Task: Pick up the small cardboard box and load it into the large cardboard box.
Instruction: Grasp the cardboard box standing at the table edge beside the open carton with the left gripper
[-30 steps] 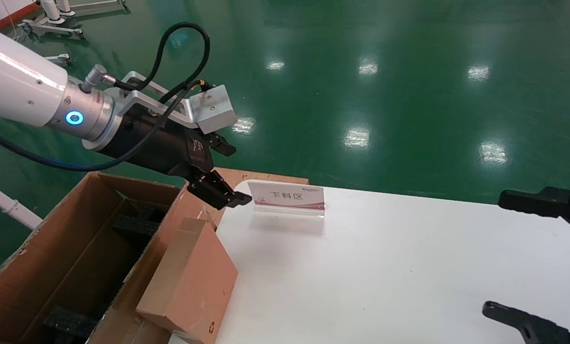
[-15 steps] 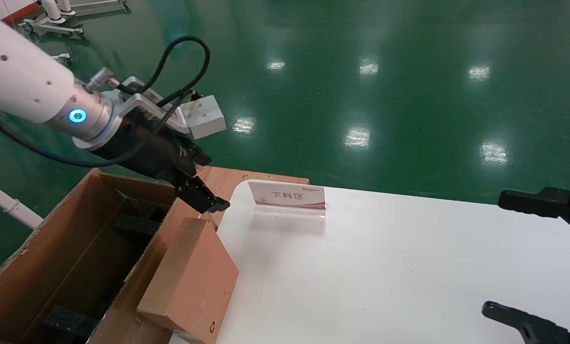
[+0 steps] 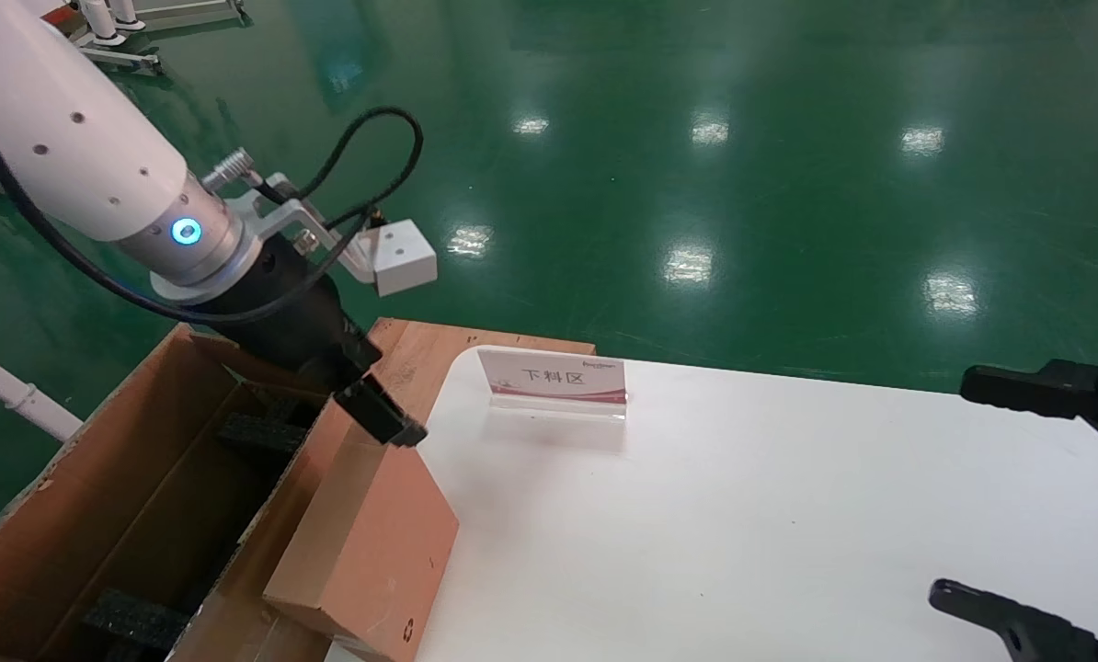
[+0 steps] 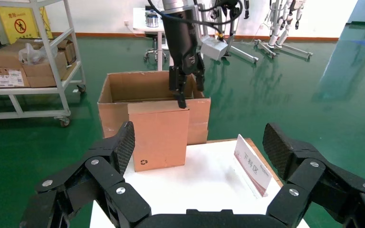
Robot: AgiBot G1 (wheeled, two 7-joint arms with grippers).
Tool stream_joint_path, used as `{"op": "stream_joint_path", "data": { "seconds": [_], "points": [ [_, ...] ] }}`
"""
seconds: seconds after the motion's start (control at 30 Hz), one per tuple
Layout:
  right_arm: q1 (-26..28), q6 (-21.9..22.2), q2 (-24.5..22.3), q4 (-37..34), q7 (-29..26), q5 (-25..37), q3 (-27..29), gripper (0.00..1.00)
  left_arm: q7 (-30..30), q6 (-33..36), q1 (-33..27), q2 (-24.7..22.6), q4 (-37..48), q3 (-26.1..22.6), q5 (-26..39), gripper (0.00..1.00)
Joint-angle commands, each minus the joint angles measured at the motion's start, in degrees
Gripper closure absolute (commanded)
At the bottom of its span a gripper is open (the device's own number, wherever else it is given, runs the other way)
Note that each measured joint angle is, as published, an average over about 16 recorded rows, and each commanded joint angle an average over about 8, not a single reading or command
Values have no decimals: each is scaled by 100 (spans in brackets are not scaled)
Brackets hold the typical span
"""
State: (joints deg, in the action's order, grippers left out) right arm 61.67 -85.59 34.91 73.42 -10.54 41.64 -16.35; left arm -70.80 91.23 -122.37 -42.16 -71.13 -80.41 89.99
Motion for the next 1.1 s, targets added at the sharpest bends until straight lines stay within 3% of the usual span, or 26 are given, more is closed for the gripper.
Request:
{"op": "stream_joint_path", "data": {
  "seconds": [0.03,0.63,1.1],
  "points": [
    [0,0,0,0,0,-1,-1,0,-109,1,-113,-43,47,-263,-80,0],
    [2,3,-3,0,4,-5,-8,0,-396,-72,-586,-235,448,-1693,-809,0],
    [3,6,-5,0,7,-9,-13,0,106,-175,-327,-238,1016,-2081,-1100,0]
  ]
}}
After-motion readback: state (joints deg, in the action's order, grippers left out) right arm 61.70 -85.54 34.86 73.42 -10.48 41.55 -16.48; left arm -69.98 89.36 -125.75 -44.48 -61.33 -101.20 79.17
